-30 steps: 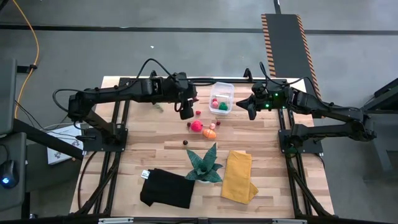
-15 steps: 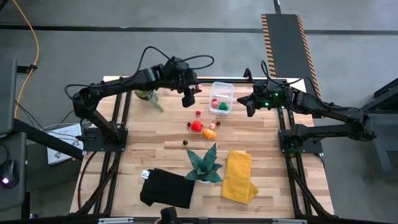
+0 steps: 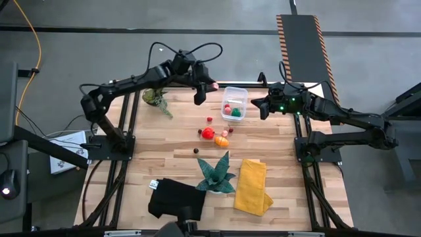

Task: Pick and placing Produce into tupperware
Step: Put the bottom apricot into the transparent container

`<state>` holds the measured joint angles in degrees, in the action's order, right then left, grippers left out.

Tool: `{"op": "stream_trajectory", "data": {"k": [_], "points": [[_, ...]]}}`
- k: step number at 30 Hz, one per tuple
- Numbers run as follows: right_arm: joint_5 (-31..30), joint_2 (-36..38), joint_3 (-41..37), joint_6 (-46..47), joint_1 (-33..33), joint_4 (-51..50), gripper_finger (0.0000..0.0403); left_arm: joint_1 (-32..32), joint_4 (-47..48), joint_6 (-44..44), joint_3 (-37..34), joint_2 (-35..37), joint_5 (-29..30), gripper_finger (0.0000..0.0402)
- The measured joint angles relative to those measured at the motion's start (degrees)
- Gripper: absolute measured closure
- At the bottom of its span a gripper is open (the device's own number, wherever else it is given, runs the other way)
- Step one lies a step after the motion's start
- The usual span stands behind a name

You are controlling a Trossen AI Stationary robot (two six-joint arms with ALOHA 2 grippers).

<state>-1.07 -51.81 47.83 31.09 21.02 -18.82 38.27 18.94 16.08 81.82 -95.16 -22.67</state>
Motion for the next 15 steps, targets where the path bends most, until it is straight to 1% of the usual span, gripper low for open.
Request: {"op": "stream_trajectory", "data": {"k": [4,9,15], "points": [[-0.05,0.02,0.0,0.16,0.0,0.26,0.0402,0.34,-1.94,-0.36,0.0,-2.51,-2.87,0.0263],[-0.59,-0.45,0.0,1.74,0.0,0.16,0.0402,0.34,-5.54,-1.7,0.0,-5.18,-4.94,0.0263],[-1.76,-4.07,0.0,3.67,0.0,0.24,0.0402,0.34,-10.74,-4.06,0.02,-7.33,-6.34,0.0263]]}}
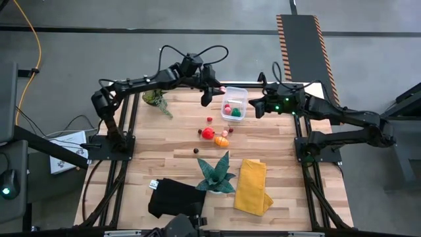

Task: Pick and placing Produce into tupperware
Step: Put the bottom apricot into the transparent container

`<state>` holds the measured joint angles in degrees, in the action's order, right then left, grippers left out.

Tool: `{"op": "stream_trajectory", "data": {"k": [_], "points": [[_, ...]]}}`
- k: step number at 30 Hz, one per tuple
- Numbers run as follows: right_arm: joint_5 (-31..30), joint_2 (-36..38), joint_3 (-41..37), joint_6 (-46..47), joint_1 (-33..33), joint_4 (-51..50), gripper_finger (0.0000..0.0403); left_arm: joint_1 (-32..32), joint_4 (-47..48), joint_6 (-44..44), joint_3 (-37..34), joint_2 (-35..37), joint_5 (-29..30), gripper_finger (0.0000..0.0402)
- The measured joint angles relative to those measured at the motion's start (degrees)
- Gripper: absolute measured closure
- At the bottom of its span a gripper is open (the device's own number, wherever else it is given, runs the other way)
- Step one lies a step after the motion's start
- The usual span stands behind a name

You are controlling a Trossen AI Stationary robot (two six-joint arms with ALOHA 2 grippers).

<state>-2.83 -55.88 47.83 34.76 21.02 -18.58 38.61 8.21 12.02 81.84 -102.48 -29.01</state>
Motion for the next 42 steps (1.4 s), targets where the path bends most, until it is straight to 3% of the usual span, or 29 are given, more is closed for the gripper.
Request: {"op": "stream_trajectory", "data": {"k": [9,26,32,42], "points": [[-0.77,-5.32,0.0,5.3,2.04,0.06,0.0402,0.0,-1.82,-1.35,-0.04,-2.13,-0.53,0.0263],[12.21,-5.59,0.0,4.84,14.6,0.1,0.0402,0.0,-5.26,-1.98,0.96,-5.52,-0.69,0.0263],[14.14,-5.58,0.0,3.75,17.57,0.1,0.0402,-0.03,-2.46,-1.5,7.71,-9.46,-0.69,0.0263],[16.33,-5.57,0.0,3.57,18.47,0.04,0.0402,-0.42,15.3,4.3,22.23,-17.43,0.12,0.0263]]}}
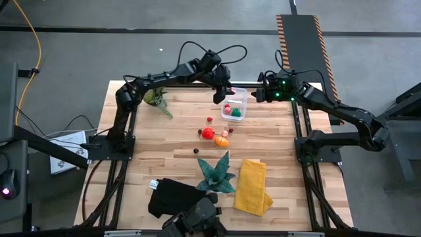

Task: Pick and placing Produce into tupperware
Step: Put the bottom apricot into the transparent container

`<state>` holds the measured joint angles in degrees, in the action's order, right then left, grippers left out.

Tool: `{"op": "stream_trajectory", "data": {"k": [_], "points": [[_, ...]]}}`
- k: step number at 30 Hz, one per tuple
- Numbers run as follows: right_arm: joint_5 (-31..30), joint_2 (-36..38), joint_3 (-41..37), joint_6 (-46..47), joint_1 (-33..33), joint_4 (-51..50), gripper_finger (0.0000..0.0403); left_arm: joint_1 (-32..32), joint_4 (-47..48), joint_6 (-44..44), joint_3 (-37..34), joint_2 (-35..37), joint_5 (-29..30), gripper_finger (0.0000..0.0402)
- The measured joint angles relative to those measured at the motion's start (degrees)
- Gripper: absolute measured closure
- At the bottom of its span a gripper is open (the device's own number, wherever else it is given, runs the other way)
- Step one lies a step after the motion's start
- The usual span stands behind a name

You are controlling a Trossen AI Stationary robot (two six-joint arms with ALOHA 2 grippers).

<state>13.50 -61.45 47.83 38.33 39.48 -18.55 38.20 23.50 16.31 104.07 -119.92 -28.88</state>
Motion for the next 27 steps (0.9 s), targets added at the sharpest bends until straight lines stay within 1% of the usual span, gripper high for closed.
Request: {"op": "stream_trajectory", "data": {"k": [9,13,16,23,27], "points": [[-0.15,0.0,0.0,0.0,0.04,0.0,0.0402,0.02,4.56,-0.34,0.59,-2.65,-0.07,0.0263],[-0.22,0.0,0.0,0.04,0.04,-0.01,0.0402,-0.04,4.2,-3.07,0.55,-3.95,-0.02,0.0263],[-0.22,0.0,0.0,0.2,0.04,0.0,0.0402,-0.29,4.39,-3.51,0.55,-4.46,0.02,0.0263],[-0.25,0.02,0.0,0.22,0.04,0.0,0.0402,-1.24,3.99,-3.07,0.55,-4.91,3.55,0.0263],[-0.49,0.02,0.0,0.22,0.04,0.0,0.0402,-1.29,3.67,-3.08,0.55,-5.03,4.05,0.0263]]}}
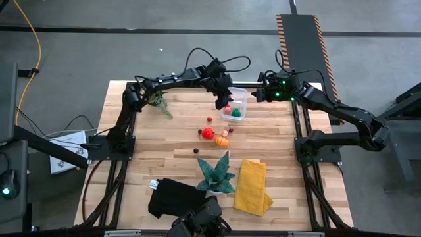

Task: Pick and placing Produce into tupperware
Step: Put the bottom apricot into the transparent container

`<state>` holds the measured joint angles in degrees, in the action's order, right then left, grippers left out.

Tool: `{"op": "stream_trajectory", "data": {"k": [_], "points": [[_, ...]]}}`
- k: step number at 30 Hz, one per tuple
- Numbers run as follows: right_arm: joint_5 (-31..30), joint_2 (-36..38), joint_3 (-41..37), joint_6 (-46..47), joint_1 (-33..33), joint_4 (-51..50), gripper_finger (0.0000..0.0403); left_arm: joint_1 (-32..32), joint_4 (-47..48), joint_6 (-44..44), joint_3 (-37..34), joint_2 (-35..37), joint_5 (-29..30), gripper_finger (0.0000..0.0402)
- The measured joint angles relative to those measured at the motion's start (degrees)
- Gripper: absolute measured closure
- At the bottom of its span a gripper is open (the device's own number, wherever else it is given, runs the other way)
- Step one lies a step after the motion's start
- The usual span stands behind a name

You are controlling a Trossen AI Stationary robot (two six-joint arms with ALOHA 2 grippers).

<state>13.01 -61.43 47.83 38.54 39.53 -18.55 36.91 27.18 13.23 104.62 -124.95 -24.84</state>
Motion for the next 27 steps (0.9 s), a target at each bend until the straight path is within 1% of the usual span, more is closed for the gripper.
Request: {"op": "stream_trajectory", "data": {"k": [7,14,18,27], "points": [[-0.38,0.0,0.0,-0.01,-0.02,0.0,0.0402,-0.55,-0.01,0.72,0.0,0.0,2.22,0.0263],[-0.49,0.0,0.0,-0.04,0.0,0.01,0.0402,-1.78,1.28,4.33,0.0,0.0,5.0,0.0263],[-0.49,0.0,0.0,-0.09,0.0,0.01,0.0402,-2.16,2.72,5.87,0.0,-0.05,5.34,0.0263],[-0.47,0.0,0.0,-0.04,0.0,0.02,0.0402,-2.2,4.37,6.05,0.0,-0.83,6.42,0.0263]]}}
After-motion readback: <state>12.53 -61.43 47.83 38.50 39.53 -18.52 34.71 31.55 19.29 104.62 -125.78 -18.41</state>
